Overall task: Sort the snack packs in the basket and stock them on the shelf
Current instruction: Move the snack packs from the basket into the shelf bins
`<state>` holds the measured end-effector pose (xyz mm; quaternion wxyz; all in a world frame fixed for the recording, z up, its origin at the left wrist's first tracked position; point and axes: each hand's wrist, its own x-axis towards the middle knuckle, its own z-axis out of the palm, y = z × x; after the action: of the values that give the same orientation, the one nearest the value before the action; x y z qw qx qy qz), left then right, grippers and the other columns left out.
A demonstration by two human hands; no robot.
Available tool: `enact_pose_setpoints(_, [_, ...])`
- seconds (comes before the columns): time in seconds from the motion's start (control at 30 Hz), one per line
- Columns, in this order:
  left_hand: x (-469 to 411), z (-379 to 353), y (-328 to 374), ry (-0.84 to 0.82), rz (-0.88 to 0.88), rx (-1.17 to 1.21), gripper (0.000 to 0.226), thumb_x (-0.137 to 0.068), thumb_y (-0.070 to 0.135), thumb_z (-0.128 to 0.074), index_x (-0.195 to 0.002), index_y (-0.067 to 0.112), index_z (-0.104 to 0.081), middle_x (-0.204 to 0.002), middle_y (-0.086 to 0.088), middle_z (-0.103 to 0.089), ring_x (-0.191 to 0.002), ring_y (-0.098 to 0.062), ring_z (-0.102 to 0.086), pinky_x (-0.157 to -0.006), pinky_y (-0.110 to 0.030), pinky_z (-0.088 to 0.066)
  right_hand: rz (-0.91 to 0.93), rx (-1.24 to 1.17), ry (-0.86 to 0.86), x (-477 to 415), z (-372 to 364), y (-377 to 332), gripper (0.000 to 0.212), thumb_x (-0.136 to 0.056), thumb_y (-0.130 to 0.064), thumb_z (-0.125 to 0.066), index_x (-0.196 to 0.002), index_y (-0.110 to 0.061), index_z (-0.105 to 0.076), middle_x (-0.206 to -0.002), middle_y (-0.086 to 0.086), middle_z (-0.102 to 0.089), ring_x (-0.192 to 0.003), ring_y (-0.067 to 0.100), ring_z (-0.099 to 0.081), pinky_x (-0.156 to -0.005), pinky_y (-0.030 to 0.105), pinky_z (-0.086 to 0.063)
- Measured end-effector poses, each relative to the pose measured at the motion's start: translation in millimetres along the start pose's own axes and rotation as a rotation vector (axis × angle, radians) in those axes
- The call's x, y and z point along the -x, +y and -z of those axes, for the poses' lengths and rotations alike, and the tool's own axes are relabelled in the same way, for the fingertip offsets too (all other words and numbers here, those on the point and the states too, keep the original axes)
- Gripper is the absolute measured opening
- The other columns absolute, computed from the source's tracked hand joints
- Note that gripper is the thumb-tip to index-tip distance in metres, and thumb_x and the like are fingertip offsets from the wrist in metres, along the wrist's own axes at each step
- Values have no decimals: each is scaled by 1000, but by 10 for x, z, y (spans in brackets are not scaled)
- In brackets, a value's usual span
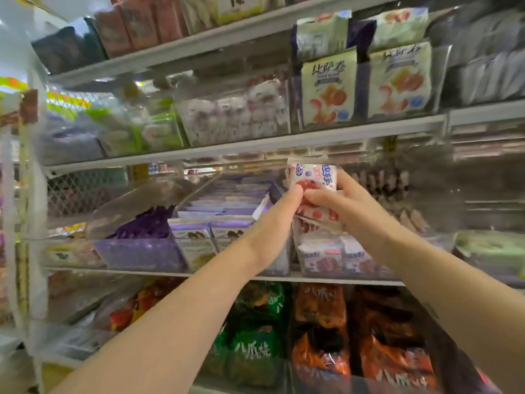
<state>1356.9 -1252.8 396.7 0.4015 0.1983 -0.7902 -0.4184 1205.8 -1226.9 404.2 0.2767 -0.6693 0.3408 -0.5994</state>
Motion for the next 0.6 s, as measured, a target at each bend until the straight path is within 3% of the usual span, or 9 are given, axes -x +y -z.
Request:
enact_pose_setpoints(0.03, [-62, -23, 14, 18, 16, -156, 32, -105, 42, -22, -122, 41, -49, -109, 39, -60, -112, 18, -51, -91, -2, -38, -13, 66, 39, -56, 144, -5, 34, -80, -26, -73, -110, -29, -58, -99, -3, -74, -88, 12, -72, -71, 23, -58])
enact_pose_setpoints(0.1, [-208, 18, -58, 108, 54, -587, 44, -100, 51, -30, -141, 36, -41, -143, 20, -44, -142, -6, -27, -117, -33, -21, -69, 300, 125, -196, 435, 16, 37, -75, -36, -73, -108, -32, -56, -102, -5, -72, -89, 10, -70, -78, 26, -56])
enact_pose_setpoints(0.13, [-258, 55, -88, 146, 90, -777, 51, -99, 53, -33, -145, 34, -35, -152, 12, -35, -146, -15, -19, -118, -46, -16, -112, 474, 162, -277, 567, 33, 48, -71, -45, -71, -115, -34, -54, -108, -6, -69, -96, 11, -67, -83, 30, -54])
enact_pose_setpoints(0.2, [-347, 126, -173, 156, 117, -960, 52, -97, 53, -39, -145, 35, -35, -154, 9, -31, -145, -19, -18, -115, -56, -15, -229, 875, 211, -440, 772, 82, 78, -65, -62, -61, -136, -38, -39, -126, 1, -59, -116, 20, -55, -92, 40, -48])
enact_pose_setpoints(0.3, [-418, 195, -263, 158, 102, -1052, 45, -96, 49, -44, -140, 38, -40, -150, 14, -33, -143, -17, -19, -114, -58, -13, -364, 1267, 183, -717, 886, 176, 87, -68, -68, -52, -144, -38, -26, -143, 14, -41, -129, 34, -41, -95, 43, -43])
enact_pose_setpoints(0.4, [-479, 263, -313, 171, 60, -1113, 40, -97, 44, -45, -136, 40, -45, -146, 17, -35, -140, -13, -22, -116, -54, -10, -422, 1459, 105, -966, 783, 350, 86, -69, -69, -50, -144, -32, -31, -144, 14, -38, -131, 34, -39, -93, 43, -41])
enact_pose_setpoints(0.47, [-487, 314, -346, 176, 13, -1113, 36, -98, 41, -45, -134, 41, -48, -143, 19, -38, -138, -9, -25, -116, -50, -11, -411, 1539, 113, -1079, 642, 509, 88, -69, -70, -53, -142, -25, -31, -138, 16, -39, -125, 35, -42, -85, 40, -42])
enact_pose_setpoints(0.6, [-473, 393, -409, 153, -74, -1092, 38, -98, 37, -46, -136, 41, -46, -142, 21, -37, -134, -5, -30, -115, -41, -20, -363, 1545, 138, -1175, 553, 647, 85, -79, -71, -48, -146, -26, -20, -143, 17, -30, -129, 39, -37, -94, 44, -40])
